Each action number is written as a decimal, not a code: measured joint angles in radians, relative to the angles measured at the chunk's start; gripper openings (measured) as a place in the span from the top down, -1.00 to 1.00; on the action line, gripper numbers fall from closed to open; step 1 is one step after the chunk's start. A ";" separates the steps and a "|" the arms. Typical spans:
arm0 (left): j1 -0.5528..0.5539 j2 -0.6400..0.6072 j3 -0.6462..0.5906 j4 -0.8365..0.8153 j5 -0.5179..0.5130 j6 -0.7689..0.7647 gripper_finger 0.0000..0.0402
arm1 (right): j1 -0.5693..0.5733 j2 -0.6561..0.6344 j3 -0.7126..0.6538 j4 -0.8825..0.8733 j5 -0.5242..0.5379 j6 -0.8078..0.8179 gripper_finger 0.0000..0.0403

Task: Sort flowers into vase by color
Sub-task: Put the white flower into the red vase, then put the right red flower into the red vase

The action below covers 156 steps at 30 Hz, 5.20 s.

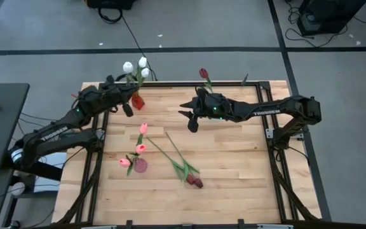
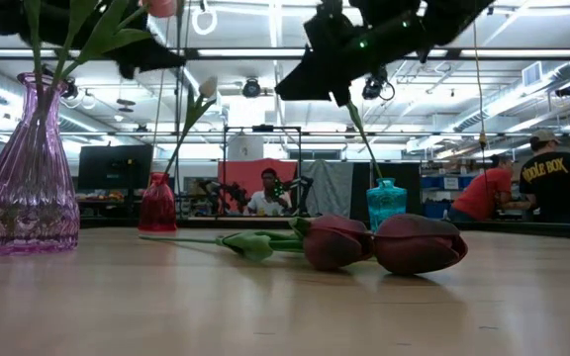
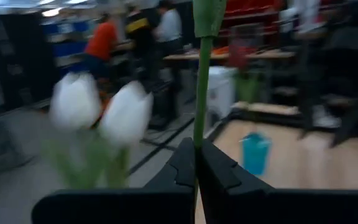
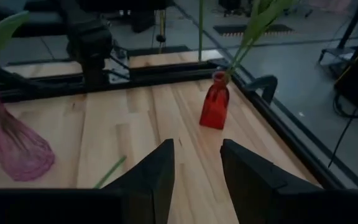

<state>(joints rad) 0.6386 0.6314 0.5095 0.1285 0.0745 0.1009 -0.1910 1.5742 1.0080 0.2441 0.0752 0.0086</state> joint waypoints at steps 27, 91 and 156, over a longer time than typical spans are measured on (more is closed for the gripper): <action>0.247 0.148 -0.310 0.443 -0.044 -0.058 0.92 | 0.002 0.000 -0.119 0.185 0.010 0.024 0.29; -0.146 -0.240 -0.311 -0.064 0.105 -0.152 -0.01 | 0.379 0.605 0.606 -1.042 0.009 0.545 0.92; -0.255 0.707 -0.055 0.456 0.098 0.921 0.81 | -0.062 0.404 0.619 -0.910 -0.314 0.429 0.90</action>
<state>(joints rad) 0.3832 1.3380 0.4541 0.5842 0.1727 1.0214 -0.2531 1.9781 1.6272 -0.6659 -0.2388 0.4380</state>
